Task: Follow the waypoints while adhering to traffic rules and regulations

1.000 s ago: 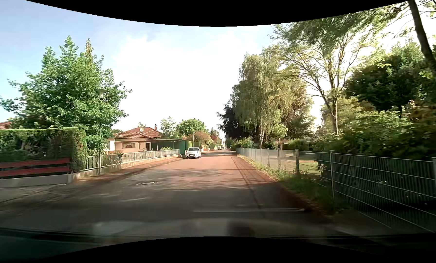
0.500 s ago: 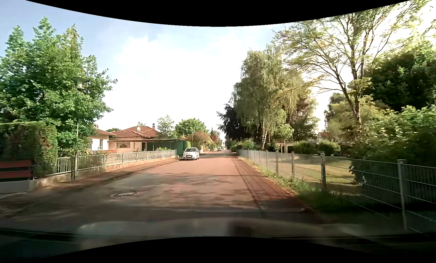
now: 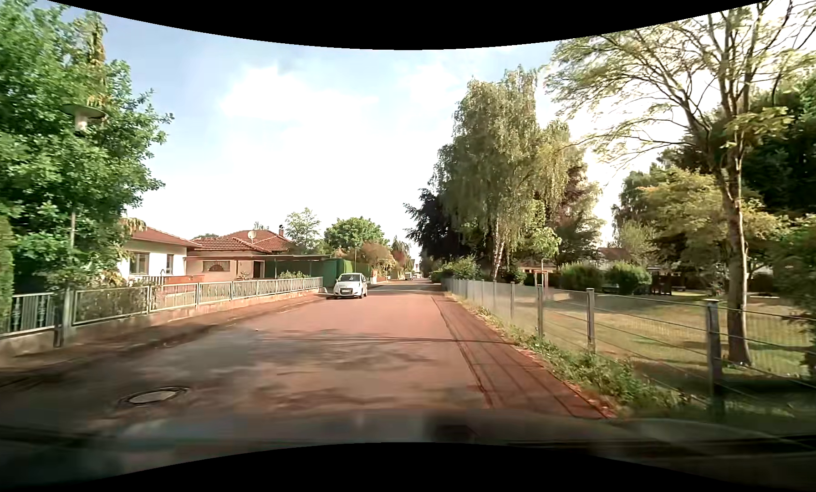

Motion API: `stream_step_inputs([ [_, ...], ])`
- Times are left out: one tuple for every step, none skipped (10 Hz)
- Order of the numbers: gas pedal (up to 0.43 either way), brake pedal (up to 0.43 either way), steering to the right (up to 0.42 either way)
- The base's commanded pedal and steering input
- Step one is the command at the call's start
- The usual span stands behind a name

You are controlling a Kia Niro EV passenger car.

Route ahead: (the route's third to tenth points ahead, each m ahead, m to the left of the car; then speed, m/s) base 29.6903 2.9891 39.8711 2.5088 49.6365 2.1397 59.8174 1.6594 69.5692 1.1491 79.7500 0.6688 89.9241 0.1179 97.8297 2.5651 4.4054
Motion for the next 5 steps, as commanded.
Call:
stream_step_inputs([
  [0.169, 0.0, 0.001],
  [0.169, 0.0, 0.001],
  [0.169, 0.0, 0.001],
  [0.169, 0.0, 0.001],
  [0.169, 0.0, 0.001],
])
